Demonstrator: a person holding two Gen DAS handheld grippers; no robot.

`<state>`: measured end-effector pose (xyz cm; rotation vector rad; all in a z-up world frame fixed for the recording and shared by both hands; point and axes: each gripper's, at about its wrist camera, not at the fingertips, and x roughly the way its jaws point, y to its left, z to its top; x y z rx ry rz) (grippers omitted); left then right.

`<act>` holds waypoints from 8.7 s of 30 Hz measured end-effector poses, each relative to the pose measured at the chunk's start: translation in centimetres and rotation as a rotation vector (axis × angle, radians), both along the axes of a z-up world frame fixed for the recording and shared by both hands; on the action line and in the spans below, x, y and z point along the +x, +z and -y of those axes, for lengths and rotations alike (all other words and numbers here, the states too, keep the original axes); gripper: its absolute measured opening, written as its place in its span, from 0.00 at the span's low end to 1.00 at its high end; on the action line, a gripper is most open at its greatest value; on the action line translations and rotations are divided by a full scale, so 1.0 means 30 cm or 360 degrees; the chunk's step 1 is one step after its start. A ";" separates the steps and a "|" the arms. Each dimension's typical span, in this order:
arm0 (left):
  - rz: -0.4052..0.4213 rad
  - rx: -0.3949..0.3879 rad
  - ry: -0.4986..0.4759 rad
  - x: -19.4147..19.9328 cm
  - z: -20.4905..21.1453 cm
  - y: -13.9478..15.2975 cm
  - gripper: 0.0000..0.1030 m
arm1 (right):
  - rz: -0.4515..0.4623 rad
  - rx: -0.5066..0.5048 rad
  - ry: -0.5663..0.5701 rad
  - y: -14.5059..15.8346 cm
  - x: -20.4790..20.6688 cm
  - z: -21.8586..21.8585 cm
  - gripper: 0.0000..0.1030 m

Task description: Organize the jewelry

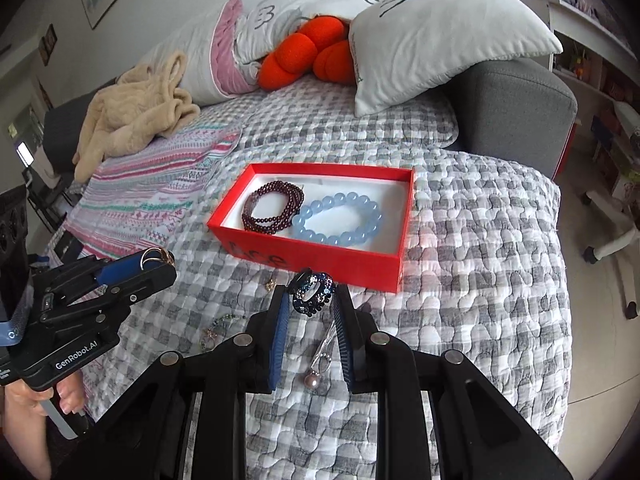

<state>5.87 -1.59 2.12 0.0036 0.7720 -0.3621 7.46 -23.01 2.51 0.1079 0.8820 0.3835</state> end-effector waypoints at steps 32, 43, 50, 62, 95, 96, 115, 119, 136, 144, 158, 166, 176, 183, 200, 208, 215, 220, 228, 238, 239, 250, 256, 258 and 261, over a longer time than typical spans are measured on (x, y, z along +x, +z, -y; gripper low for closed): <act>0.0013 -0.0021 0.0097 0.293 0.148 -0.112 0.28 | 0.0015 -0.0033 -0.0087 -0.086 0.268 0.029 0.24; 0.0008 -0.0006 0.0107 0.193 0.090 -0.030 0.40 | 0.0009 -0.0074 -0.0057 -0.094 0.272 -0.004 0.24; -0.0091 0.0049 0.0132 0.164 0.048 -0.059 0.43 | 0.0008 -0.0074 -0.0062 -0.099 0.284 -0.016 0.24; -0.0197 -0.0034 0.0149 0.113 -0.018 -0.074 0.67 | 0.0045 -0.0038 -0.0017 -0.031 0.213 -0.018 0.41; -0.0293 0.0154 -0.0290 -0.108 0.048 -0.173 0.19 | -0.0263 -0.0303 0.0061 -0.190 -0.076 0.052 0.53; -0.0292 0.0167 -0.0293 -0.106 0.056 -0.176 0.18 | -0.0278 -0.0289 0.0059 -0.195 -0.078 0.054 0.53; -0.0260 0.0261 -0.0238 -0.059 0.100 -0.212 0.13 | -0.0309 -0.0317 0.0050 -0.228 -0.058 0.021 0.53; -0.0220 0.0230 -0.0270 -0.068 0.102 -0.188 0.13 | -0.0310 -0.0315 0.0051 -0.227 -0.059 0.022 0.53; -0.0236 0.0265 -0.0216 -0.030 0.130 -0.202 0.07 | -0.0314 -0.0294 0.0051 -0.229 -0.047 0.029 0.53; -0.0259 0.0124 -0.0061 -0.006 0.038 -0.166 0.07 | -0.0298 -0.0283 0.0039 -0.223 -0.043 0.036 0.53; -0.0324 0.0041 0.0059 0.001 -0.050 -0.166 0.07 | -0.0251 -0.0315 0.0168 -0.238 -0.068 -0.065 0.53; -0.0331 0.0044 0.0049 -0.002 -0.043 -0.163 0.07 | -0.0175 -0.0433 0.0232 -0.237 -0.077 -0.124 0.28; -0.0321 0.0012 0.0047 -0.002 -0.048 -0.149 0.07 | -0.0191 -0.0353 0.0217 -0.198 -0.071 -0.049 0.12; -0.0287 -0.0053 0.0061 0.004 -0.060 -0.106 0.07 | -0.0122 -0.0233 0.0140 -0.098 -0.086 0.030 0.12; -0.0221 -0.0315 0.0107 0.083 -0.043 -0.017 0.07 | -0.0048 0.0022 0.0038 0.022 -0.014 0.058 0.12; -0.0216 -0.0374 0.0049 0.133 -0.009 -0.017 0.07 | -0.0037 0.0072 -0.0003 0.030 0.032 0.057 0.12; -0.0204 -0.0472 0.0014 0.199 0.039 -0.031 0.07 | 0.0051 0.0138 -0.0137 0.059 0.099 0.087 0.12; -0.0233 -0.0480 0.0030 0.256 0.068 -0.060 0.07 | 0.0060 0.0184 -0.0150 0.046 0.140 0.085 0.12; -0.0256 -0.0432 0.0052 0.299 0.096 -0.116 0.08 | 0.0010 0.0195 -0.0171 0.002 0.197 0.071 0.12; -0.0171 -0.0309 0.0041 0.234 0.085 -0.058 0.15 | -0.0042 0.0181 -0.0215 -0.039 0.262 0.069 0.12; -0.0163 -0.0292 0.0046 0.223 0.080 -0.054 0.20 | -0.0044 0.0173 -0.0221 -0.042 0.265 0.068 0.12; -0.0184 -0.0125 0.0128 0.132 0.018 -0.086 0.40 | -0.0092 0.0097 -0.0255 -0.082 0.309 0.046 0.12; -0.0194 -0.0050 0.0126 0.106 0.005 -0.104 0.50 | -0.0117 0.0079 -0.0237 -0.077 0.313 0.035 0.20; -0.0209 -0.0045 0.0113 0.100 0.001 -0.107 0.53 | -0.0116 0.0094 -0.0228 -0.065 0.303 0.036 0.38; -0.0211 -0.0046 0.0115 0.088 -0.007 -0.106 0.60 | -0.0087 0.0110 -0.0219 -0.038 0.278 0.041 0.48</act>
